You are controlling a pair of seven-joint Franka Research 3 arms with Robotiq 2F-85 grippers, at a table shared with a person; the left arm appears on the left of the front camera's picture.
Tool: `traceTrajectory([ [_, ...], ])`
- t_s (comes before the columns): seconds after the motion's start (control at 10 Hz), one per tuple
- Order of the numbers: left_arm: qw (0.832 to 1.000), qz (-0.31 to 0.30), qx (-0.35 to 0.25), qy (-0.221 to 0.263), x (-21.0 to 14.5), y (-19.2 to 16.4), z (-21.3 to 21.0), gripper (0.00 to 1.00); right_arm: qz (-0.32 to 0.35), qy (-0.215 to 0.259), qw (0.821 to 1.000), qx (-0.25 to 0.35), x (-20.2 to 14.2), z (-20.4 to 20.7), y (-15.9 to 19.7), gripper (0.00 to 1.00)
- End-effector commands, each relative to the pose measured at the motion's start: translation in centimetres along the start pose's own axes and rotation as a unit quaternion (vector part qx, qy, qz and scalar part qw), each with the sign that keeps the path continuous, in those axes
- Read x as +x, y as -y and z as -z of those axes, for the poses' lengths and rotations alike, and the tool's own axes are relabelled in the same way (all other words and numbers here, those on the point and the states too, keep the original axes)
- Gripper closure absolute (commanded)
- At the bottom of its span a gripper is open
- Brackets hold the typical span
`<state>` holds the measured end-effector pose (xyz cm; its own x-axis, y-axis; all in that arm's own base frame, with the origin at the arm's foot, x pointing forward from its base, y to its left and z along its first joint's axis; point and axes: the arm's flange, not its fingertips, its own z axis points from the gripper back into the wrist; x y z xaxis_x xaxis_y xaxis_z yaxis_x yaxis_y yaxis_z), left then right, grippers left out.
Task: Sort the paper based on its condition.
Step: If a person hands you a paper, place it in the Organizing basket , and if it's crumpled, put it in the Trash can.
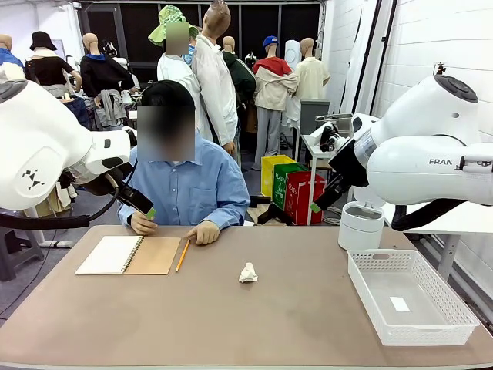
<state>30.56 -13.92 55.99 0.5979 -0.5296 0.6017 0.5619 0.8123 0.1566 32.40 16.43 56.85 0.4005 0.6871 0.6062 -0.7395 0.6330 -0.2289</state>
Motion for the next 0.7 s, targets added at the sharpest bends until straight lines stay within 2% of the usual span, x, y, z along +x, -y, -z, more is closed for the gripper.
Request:
traceTrajectory([
  [0.0,1.000,0.000,0.000,0.001,0.0,0.0,0.0,0.00,-0.001,0.000,1.000,0.001,0.0,0.0,-0.1,0.00],
  [0.4,1.000,0.000,0.000,0.001,0.0,0.0,0.0,0.00,0.000,0.000,1.000,0.000,0.0,0.0,0.0,0.00],
  [0.6,1.000,0.000,0.000,0.001,0.0,0.0,0.0,0.00,-0.016,-0.021,1.000,0.006,1.9,2.4,-0.2,0.00],
])
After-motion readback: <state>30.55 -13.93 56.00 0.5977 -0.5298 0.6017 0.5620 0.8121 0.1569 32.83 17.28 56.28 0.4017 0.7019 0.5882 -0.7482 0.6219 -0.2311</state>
